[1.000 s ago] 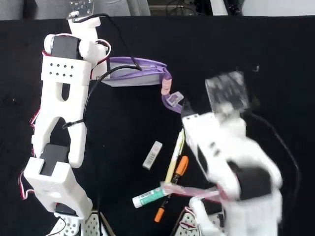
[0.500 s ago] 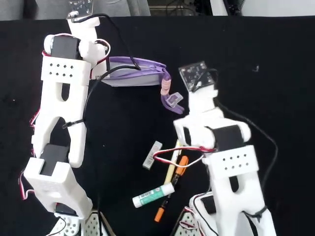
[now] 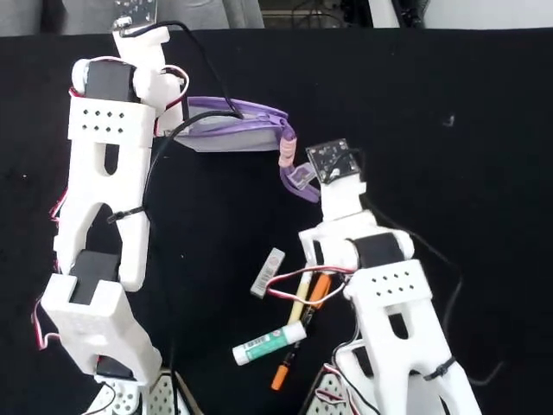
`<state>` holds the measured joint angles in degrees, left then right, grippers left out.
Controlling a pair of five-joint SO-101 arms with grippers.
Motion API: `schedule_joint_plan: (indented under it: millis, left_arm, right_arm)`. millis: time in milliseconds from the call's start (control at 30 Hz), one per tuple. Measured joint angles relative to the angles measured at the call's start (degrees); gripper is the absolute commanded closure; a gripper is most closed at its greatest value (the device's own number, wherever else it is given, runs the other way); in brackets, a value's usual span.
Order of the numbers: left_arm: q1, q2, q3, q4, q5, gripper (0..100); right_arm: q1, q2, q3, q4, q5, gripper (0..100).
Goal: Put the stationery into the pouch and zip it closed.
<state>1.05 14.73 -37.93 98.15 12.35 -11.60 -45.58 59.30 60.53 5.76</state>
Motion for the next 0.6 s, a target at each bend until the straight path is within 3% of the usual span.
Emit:
schedule_joint_plan:
  millis: [333, 600]
  left_arm:
    - [0.0, 0.0, 0.0, 0.0, 0.0, 97]
    - [0.0, 0.0, 0.0, 0.0, 0.0, 97]
  right_arm:
    - [0.0, 3.34, 4.22, -9.85, -3.34, 66.6]
    - [0.0, 22.24, -0.53, -12.75, -8.26, 66.6]
